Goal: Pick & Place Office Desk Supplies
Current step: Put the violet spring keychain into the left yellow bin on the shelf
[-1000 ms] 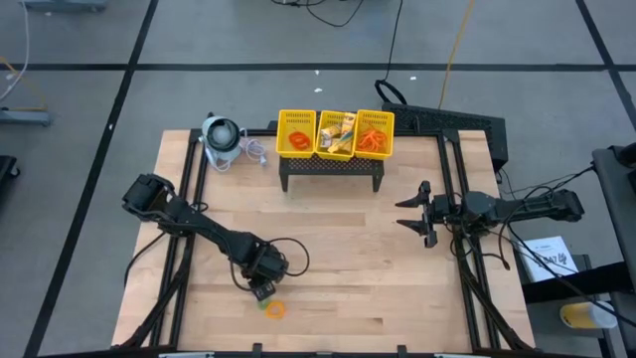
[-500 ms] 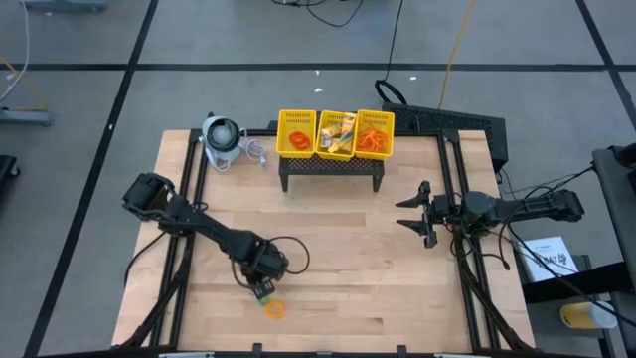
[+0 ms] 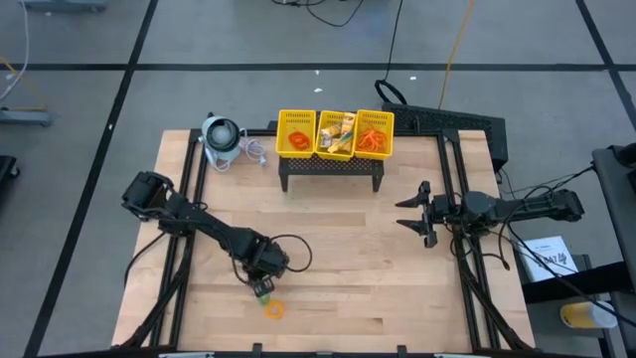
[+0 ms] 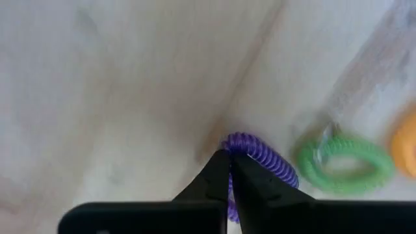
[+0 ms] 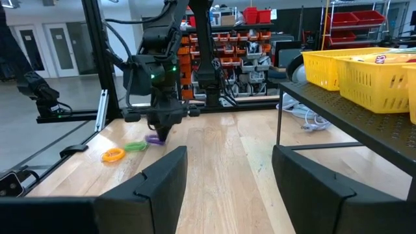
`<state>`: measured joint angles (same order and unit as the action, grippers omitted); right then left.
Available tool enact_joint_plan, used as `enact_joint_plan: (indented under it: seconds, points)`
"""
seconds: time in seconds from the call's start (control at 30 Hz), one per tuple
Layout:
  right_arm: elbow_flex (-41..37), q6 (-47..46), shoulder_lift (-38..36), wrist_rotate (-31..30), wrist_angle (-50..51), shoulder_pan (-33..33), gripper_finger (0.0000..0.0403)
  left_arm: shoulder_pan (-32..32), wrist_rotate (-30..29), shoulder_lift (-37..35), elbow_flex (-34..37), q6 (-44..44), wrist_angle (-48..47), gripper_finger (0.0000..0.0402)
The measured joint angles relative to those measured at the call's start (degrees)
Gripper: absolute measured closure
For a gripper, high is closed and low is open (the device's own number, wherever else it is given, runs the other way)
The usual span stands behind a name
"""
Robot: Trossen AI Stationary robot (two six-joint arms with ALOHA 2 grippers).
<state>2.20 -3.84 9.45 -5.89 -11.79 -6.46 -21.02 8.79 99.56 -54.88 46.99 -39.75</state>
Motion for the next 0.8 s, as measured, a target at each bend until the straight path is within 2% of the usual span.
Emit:
enact_joint_plan:
  seconds: [0.07, 0.17, 0.4, 0.5, 0.67, 0.8]
  points:
    - [0.0, 0.0, 0.0, 0.0, 0.0, 0.0, 0.0188, 0.0, -6.9, -1.4, 0.2, -1.0, 1.5, 0.0390]
    - [0.0, 0.0, 0.0, 0.0, 0.0, 0.0, 0.0188, 0.8, -13.5, -4.0, 0.1, -3.3, 4.8, 0.0396]
    - [0.0, 0.0, 0.0, 0.0, 0.0, 0.0, 0.0188, 0.6, -18.0, -6.7, 0.0, -11.8, 12.6, 0.0395]
    - [0.0, 0.0, 0.0, 0.0, 0.0, 0.0, 0.0188, 0.4, -18.1, -6.7, 0.6, -14.4, 16.1, 0.0396]
    - [0.0, 0.0, 0.0, 0.0, 0.0, 0.0, 0.0188, 1.4, -18.2, -6.8, 4.9, -18.3, 30.4, 0.0397]
    - [0.0, 0.0, 0.0, 0.0, 0.0, 0.0, 0.0188, 2.4, -17.2, -6.8, 10.2, -19.0, 47.0, 0.0393]
